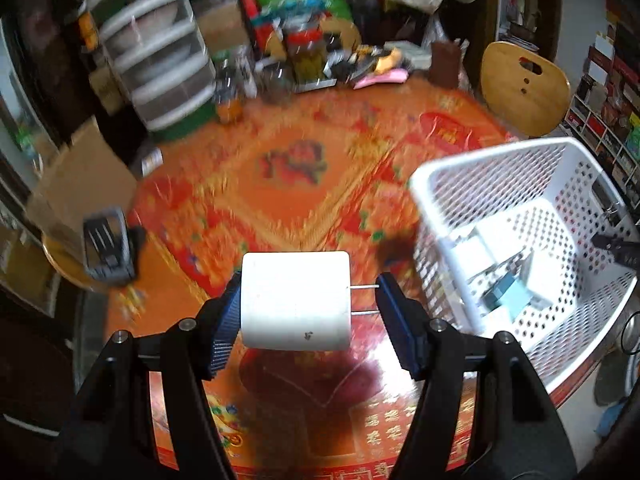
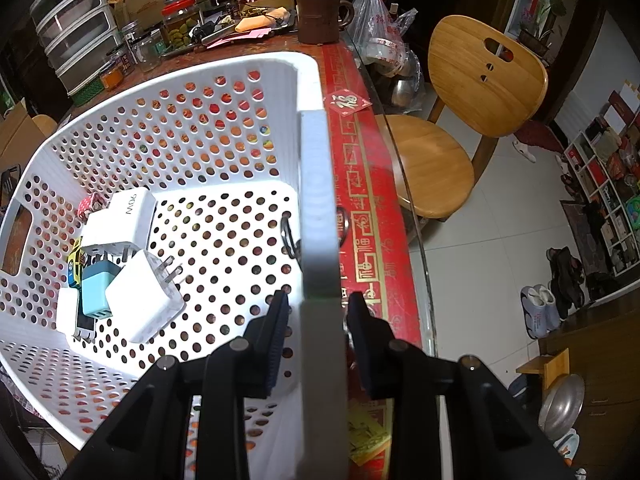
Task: Organize rigid objects
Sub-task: 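Carry the last white charger into the basket and open the left tool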
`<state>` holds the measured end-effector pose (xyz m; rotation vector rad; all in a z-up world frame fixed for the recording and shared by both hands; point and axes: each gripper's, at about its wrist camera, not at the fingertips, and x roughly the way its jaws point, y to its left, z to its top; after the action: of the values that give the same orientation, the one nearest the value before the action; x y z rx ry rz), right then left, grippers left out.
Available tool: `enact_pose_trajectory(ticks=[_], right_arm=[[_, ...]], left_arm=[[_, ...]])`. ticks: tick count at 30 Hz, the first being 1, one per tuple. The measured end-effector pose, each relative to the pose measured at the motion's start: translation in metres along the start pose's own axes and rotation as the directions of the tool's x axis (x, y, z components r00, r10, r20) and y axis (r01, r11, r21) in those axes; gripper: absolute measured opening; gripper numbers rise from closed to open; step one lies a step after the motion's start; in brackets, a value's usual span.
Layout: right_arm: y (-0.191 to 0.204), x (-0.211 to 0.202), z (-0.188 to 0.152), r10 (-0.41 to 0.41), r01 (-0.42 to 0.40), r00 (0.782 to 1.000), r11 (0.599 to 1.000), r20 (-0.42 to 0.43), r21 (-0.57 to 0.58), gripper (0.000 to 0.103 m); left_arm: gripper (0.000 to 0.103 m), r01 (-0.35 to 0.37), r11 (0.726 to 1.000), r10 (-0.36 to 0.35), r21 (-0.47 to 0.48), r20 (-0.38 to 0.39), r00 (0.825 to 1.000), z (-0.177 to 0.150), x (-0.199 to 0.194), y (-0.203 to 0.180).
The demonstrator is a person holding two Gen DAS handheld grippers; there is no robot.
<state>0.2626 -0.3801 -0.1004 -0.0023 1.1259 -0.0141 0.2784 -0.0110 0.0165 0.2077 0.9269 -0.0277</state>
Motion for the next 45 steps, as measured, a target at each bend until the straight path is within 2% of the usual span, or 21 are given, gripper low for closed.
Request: enact_pose_trajectory(ticks=[4,8,11,14,20,27,40,42,44,45], right_arm=[[-0.001,0.0,0.0,0.002,-0.002,1.0,1.0,0.001,0.0,0.029],[-0.001,0.0,0.0,0.001,-0.001,1.0,1.0,0.0,-0.001,0.029],[-0.001,0.0,-0.001,0.005,-0.005,1.0,1.0,0.001,0.0,0.029],[0.0,0.0,-0.001,0.003,-0.003,1.0,1.0,-0.001,-0.004,0.029],[0.0,0.0,-0.002,0.004,-0.004,1.0,1.0,-0.002,-0.007,0.029],[0.0,0.0,-0.002,0.013,-0.013,1.0,1.0,0.0,-0.012,0.029],[-0.001,-0.001,-0.004,0.012,-0.012,1.0,1.0,-0.002,-0.014,0.029],[-0.002,-0.001,-0.004,0.013,-0.013,1.0,1.0,-0.002,-0.015,0.029],[-0.002,-0.001,-0.004,0.014,-0.014,1.0,1.0,-0.001,-0.014,0.029],[-0.002,-0.001,-0.004,0.013,-0.014,1.0,1.0,-0.002,-0.015,0.029]], left_arm=[[0.062,0.009,0.994,-0.012,0.105,0.026,1.0,0.023,-0.023,-0.046],[0.062,-0.029,0.969,0.032,0.245,-0.008,0.999,0.042,-0.012,-0.11],[0.062,-0.022,0.94,0.045,0.34,-0.062,0.997,0.049,0.009,-0.158],[0.062,0.042,0.917,0.023,0.397,-0.158,0.987,0.052,0.036,-0.195],[0.063,0.092,0.888,0.041,0.45,-0.277,0.96,0.051,0.084,-0.235],[0.063,0.13,0.888,0.03,0.441,-0.338,0.941,0.047,0.114,-0.251],[0.063,0.171,0.898,0.002,0.406,-0.394,0.919,0.047,0.131,-0.243],[0.07,0.18,0.898,-0.008,0.401,-0.395,0.919,0.047,0.132,-0.242],[0.087,0.19,0.902,-0.024,0.389,-0.393,0.919,0.049,0.13,-0.24],[0.089,0.193,0.904,-0.033,0.382,-0.387,0.922,0.051,0.129,-0.238]])
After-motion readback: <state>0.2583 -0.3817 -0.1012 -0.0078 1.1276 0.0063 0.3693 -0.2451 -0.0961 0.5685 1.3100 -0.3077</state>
